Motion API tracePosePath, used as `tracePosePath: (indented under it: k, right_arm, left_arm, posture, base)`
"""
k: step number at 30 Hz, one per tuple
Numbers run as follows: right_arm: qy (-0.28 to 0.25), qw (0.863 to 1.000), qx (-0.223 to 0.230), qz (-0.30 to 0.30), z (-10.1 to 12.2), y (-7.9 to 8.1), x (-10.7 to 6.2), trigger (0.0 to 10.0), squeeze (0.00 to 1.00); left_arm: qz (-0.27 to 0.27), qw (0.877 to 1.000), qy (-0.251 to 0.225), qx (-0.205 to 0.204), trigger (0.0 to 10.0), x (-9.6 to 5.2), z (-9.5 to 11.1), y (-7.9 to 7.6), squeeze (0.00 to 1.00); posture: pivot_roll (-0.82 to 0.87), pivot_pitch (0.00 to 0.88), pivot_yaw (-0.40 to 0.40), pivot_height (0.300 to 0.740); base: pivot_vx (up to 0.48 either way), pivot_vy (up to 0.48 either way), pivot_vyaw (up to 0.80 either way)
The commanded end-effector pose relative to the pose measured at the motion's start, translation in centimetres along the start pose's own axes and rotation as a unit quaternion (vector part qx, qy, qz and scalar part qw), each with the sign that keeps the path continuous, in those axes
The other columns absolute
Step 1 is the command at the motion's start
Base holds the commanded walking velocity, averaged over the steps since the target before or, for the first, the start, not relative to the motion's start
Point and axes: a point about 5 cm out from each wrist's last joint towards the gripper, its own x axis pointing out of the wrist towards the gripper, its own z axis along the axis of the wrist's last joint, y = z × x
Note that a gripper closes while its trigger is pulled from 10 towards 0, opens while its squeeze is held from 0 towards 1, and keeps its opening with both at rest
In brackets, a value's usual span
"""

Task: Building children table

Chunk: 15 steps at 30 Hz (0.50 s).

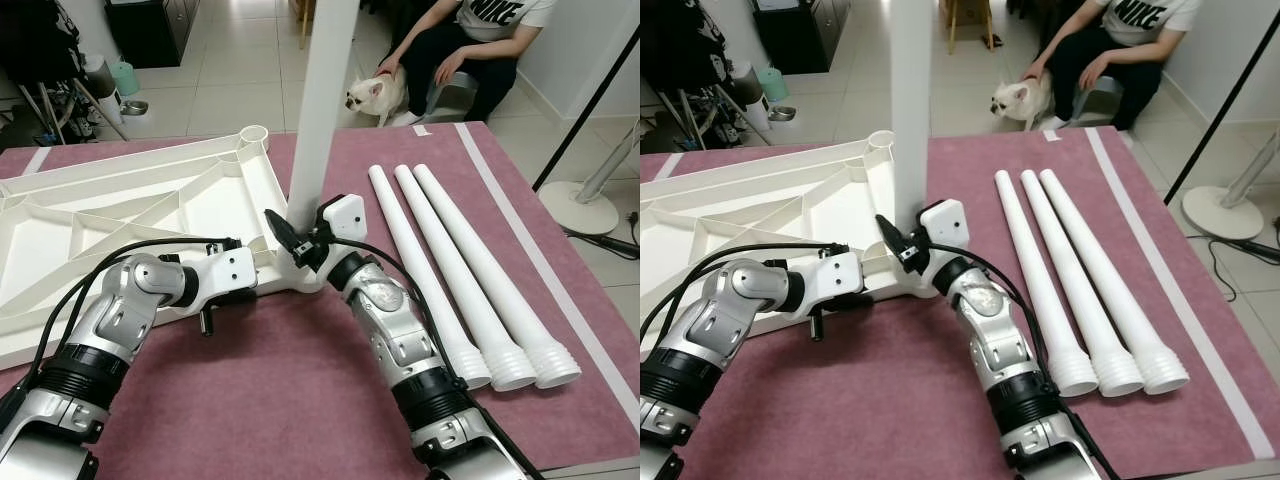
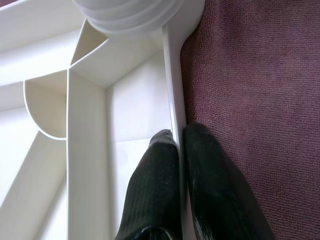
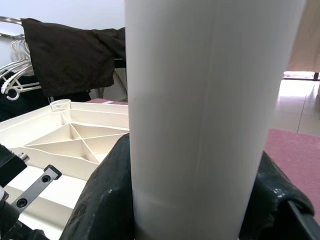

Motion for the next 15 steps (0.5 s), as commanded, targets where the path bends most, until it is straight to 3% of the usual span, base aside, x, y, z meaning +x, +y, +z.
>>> tracePosePath:
  k: [1,15]
  right_arm:
    - [0.024,1.000,-0.001,-0.001,-0.9,0.1,-0.5,10.0,0.00]
    - [0.054,0.998,-0.003,-0.030,-1.9,-1.2,-1.6,10.0,0.00]
  left_arm:
    - [0.065,0.998,0.006,0.005,10.0,0.7,0.0,0.2,0.00]
    - [0.063,0.998,0.011,0.003,10.0,0.7,-0.4,0.1,0.00]
  posture:
    - [0.07,0.000,0.076,0.740]
    - [0.07,0.000,0.080,0.740]
  base:
    - [0.000,0.000,0.00]
    - [0.000,0.000,0.00]
